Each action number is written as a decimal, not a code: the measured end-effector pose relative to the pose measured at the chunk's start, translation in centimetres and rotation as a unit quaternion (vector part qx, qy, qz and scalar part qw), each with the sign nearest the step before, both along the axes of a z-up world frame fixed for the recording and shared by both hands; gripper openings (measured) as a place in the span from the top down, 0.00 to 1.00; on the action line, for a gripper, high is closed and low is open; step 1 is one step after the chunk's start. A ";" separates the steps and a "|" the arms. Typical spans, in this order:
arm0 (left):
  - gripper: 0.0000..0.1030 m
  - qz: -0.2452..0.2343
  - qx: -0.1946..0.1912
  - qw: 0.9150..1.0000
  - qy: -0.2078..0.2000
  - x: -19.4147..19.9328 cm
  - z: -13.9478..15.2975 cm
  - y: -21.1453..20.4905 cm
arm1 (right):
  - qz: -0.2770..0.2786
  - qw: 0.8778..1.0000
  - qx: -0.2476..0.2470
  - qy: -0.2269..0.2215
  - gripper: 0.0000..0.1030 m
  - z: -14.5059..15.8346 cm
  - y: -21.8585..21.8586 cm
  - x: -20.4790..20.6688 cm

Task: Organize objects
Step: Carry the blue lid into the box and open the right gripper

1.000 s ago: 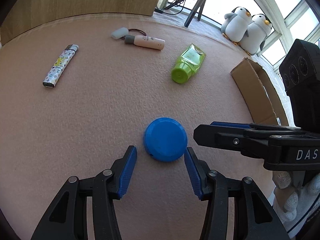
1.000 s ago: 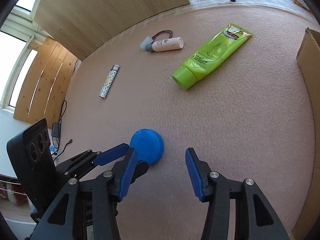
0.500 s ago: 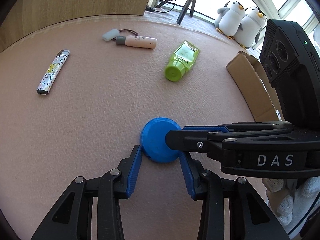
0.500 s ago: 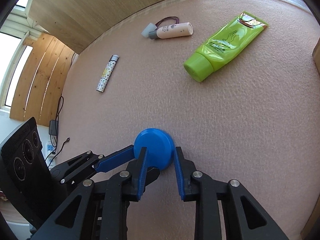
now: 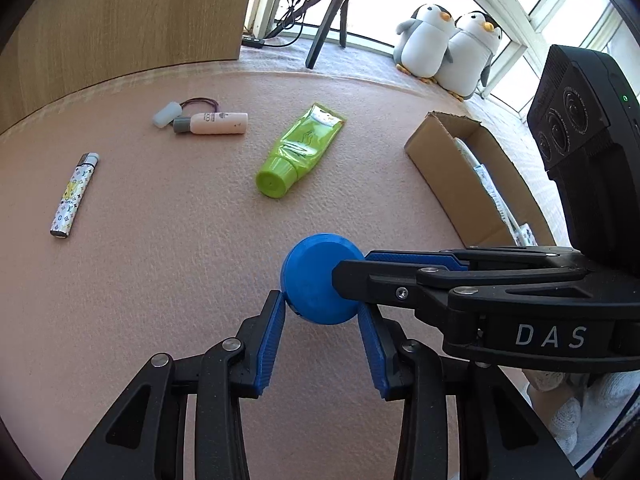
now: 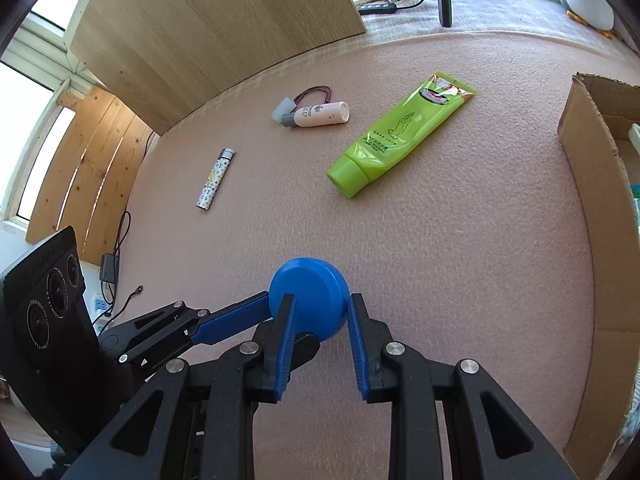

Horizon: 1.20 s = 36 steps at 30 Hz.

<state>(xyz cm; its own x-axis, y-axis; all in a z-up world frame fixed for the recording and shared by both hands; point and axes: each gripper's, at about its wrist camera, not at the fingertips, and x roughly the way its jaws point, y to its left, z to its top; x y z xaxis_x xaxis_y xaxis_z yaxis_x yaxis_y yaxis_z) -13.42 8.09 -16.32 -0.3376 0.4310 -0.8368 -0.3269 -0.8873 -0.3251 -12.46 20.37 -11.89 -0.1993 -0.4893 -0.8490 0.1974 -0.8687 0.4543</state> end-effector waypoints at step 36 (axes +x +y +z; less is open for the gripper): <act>0.60 -0.155 0.038 0.987 0.032 1.1 4.0 23.8 | -0.162 0.984 0.037 0.059 0.77 4.7 22.0 4.6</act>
<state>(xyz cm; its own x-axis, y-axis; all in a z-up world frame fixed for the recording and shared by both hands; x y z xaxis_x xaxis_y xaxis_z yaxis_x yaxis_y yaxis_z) -12.28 31.93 -12.36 -0.2304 0.5830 -0.7791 -0.6009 -0.7150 -0.3573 -7.84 42.42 -7.16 -0.4344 -0.3218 -0.8412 -0.0473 -0.9245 0.3781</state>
